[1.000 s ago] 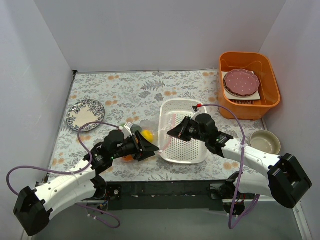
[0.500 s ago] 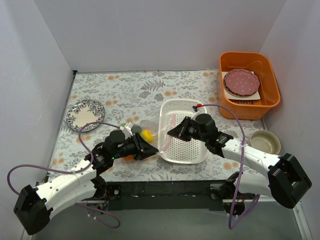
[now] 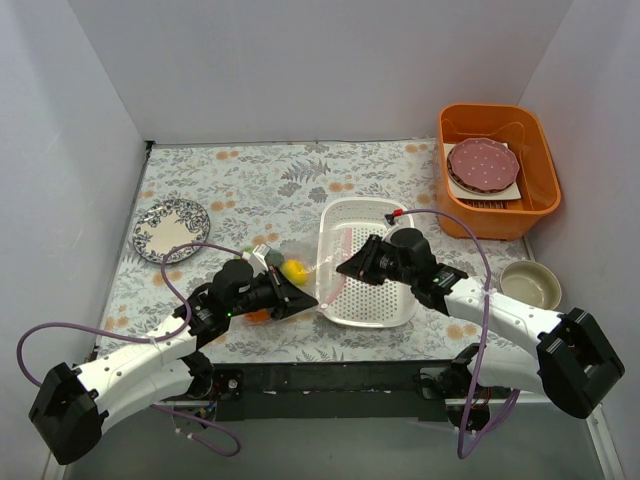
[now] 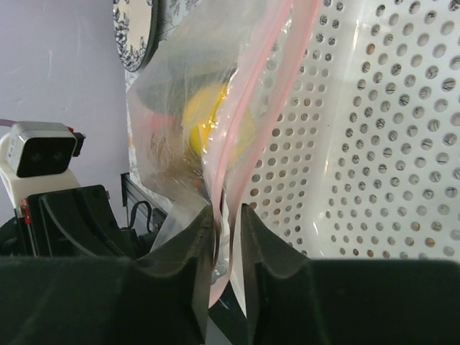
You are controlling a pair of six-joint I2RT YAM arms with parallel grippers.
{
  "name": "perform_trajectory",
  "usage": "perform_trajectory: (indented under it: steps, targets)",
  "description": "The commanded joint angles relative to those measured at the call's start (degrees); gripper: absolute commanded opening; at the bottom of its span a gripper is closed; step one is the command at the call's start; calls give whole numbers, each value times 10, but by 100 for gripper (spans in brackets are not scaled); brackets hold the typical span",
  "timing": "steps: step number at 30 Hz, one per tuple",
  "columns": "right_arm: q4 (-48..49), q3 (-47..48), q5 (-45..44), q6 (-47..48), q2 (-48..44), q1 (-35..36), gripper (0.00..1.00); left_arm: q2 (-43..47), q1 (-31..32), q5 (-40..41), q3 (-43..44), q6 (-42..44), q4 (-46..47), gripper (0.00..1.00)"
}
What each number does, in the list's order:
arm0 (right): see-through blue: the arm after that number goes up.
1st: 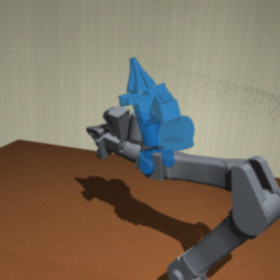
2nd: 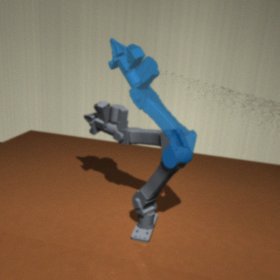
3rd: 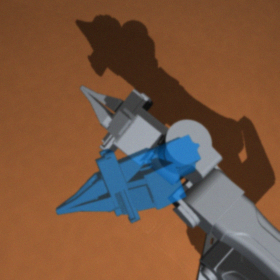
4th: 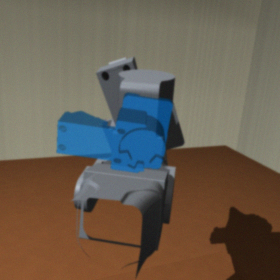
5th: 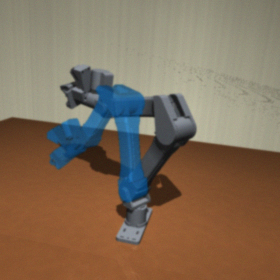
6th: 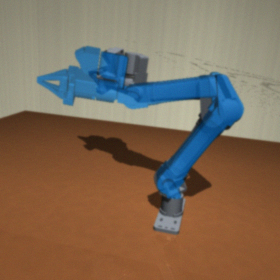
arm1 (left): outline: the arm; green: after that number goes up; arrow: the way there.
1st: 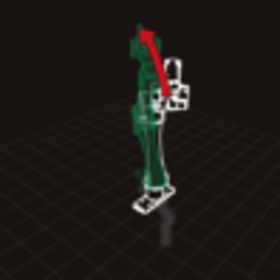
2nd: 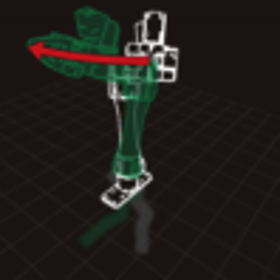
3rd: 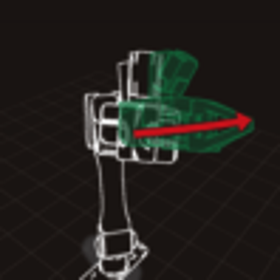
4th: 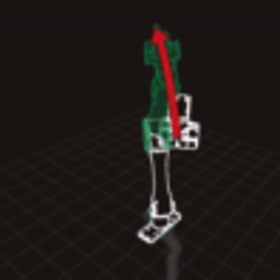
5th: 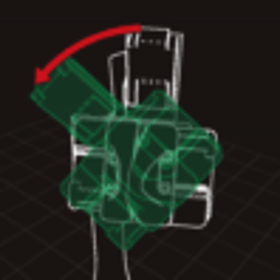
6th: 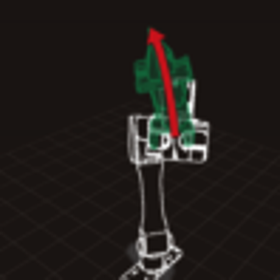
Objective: Place the food in the zip-top bag and seal the zipper
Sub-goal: Zip the zipper food storage bag at the center of the board.
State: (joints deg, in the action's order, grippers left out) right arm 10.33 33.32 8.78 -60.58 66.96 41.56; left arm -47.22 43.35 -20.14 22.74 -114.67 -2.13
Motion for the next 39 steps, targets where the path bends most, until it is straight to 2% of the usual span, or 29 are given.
perform_trajectory:
  steps: [1, 2, 4, 5, 11, 17, 21, 22, 23, 26, 27, 29, 33, 39]
  targets:
    - [-62, 33, -23, 41, -46, -3, 34, 5, 2, 3, 5, -31, 8, 0]
    - [-78, 36, -32, 48, -58, -2, 45, 7, 2, 5, 5, -28, 6, 0]
    - [-125, 36, -54, 53, -96, -3, 48, 8, 2, 7, 7, -21, 1, 0]
    - [-133, 32, -59, 50, -110, -3, 53, 9, 2, 8, 8, -17, 0, 0]
    - [-130, -11, -46, 30, -191, -2, 57, 10, 2, 12, 8, 4, -3, 0]
    - [-173, 2, -85, 28, -188, -2, 59, 20, 2, 14, 19, 24, -11, 0]
    - [-135, -15, -72, -11, -178, -3, 59, 17, 2, 16, 30, 40, -26, 0]
    - [-117, -22, -54, -21, -177, -3, 62, 15, 2, 16, 31, 41, -26, 0]
    - [-100, -39, -41, -35, -173, -3, 79, 13, 2, 15, 32, 41, -27, 0]
    - [-27, -62, 6, -44, -159, -3, 88, 12, 2, 16, 37, 43, -29, 0]
    - [-11, -65, 18, -43, -155, -3, 98, 13, 2, 18, 36, 44, -31, 0]
    - [8, -66, 41, -36, -145, -3, 98, 17, 2, 19, 36, 44, -35, 0]
    - [-26, -51, 26, -25, -150, -2, 98, 20, 2, 19, 34, 45, -39, 0]
    - [-179, 0, -58, -4, -165, -2, 98, 23, 2, 20, 37, 50, -47, 0]
